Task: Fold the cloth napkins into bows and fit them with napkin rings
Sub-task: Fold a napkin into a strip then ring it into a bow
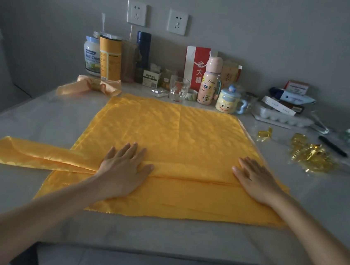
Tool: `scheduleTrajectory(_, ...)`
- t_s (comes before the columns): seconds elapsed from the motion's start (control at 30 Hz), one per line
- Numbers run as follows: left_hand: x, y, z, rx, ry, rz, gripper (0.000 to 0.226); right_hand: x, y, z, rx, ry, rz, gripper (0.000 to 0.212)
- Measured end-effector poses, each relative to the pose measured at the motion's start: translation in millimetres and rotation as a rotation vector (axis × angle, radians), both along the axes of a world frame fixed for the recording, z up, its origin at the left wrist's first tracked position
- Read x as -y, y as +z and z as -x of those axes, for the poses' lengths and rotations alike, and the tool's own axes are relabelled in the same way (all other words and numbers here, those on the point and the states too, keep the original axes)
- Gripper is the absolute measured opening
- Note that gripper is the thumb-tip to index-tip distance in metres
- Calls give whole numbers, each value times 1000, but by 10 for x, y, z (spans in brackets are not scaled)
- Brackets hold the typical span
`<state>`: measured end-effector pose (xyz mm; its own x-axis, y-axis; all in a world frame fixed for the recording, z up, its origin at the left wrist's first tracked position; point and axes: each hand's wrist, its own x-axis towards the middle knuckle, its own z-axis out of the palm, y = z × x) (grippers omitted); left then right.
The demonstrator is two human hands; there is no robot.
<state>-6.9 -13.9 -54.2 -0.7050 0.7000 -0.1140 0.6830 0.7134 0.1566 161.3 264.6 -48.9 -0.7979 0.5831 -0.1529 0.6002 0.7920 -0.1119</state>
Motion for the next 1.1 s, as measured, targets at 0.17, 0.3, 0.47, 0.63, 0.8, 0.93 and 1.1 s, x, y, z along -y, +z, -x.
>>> scheduleTrajectory(0.17,-102,202,-90,-158,-100,-48,58,-28,134,-152,-292,33,-215,45)
scheduleTrajectory(0.3,-306,256,-182,-315,-382,-172,56,231,305,-61,-388,132,144,33)
scheduleTrajectory(0.47,-390,274,-160,-35,-272,-132,39,381,441,43,-106,211,108,43)
scheduleTrajectory(0.63,-449,362,-91,246,-67,-213,22,611,794,38,108,207,388,17)
scheduleTrajectory(0.8,-439,545,23,608,78,-218,56,1277,974,142,46,312,718,2)
scheduleTrajectory(0.93,-419,549,42,623,65,-213,47,1928,747,362,-60,534,489,25)
scheduleTrajectory(1.1,-356,463,71,604,-7,-215,21,2002,719,350,15,575,683,37)
